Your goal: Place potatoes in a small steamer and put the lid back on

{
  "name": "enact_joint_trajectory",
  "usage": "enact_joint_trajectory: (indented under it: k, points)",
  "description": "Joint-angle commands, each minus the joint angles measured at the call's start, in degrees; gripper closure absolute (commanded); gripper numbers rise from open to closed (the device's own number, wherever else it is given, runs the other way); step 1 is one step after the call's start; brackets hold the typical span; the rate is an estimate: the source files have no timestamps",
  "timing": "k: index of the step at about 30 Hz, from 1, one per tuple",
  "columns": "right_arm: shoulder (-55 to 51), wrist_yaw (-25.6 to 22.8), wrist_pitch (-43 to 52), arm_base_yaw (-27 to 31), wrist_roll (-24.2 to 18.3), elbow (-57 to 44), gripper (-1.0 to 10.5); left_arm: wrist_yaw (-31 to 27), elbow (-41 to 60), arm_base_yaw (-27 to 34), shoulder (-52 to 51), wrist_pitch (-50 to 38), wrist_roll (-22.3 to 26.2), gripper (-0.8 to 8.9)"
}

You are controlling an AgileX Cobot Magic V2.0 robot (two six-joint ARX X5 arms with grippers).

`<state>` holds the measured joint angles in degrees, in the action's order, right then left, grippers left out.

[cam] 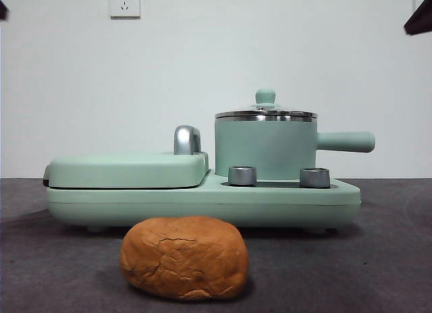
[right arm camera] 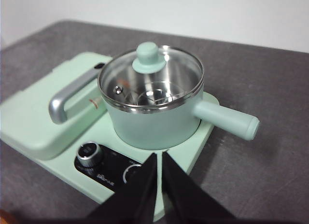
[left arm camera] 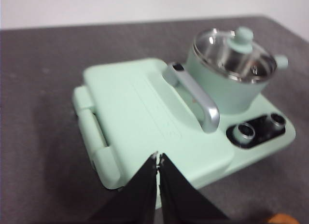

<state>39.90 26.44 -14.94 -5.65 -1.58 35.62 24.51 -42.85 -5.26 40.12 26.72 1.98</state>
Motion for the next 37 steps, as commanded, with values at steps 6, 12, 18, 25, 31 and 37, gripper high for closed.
enact_joint_trajectory:
  k: [6,12,18,25,31,37]
  points:
    - [8.7,0.2,0.2,-2.7,-6.9,4.5,9.3,0.7,-7.4,-5.6,11.9,-1.2,8.5,8.08]
    - [12.6,0.1,0.3,-4.4,-10.3,7.1,9.3,0.7,-9.8,-9.8,18.3,-5.4,17.3,8.07]
    - [12.8,0.1,0.3,-4.7,-12.9,7.5,7.1,0.7,-10.0,-12.0,19.8,-13.5,18.5,5.55]
    - [12.8,0.2,0.3,-4.7,-12.8,7.5,6.8,0.8,-10.1,-13.5,19.8,-15.8,18.2,5.37]
    - [12.8,0.2,0.3,-4.7,-12.3,7.5,6.8,0.8,-10.1,-16.6,20.3,-17.2,18.0,5.37]
    - [12.8,0.2,0.3,-4.7,-12.3,7.5,6.8,-1.4,-10.1,-20.1,26.1,-25.4,15.4,5.37]
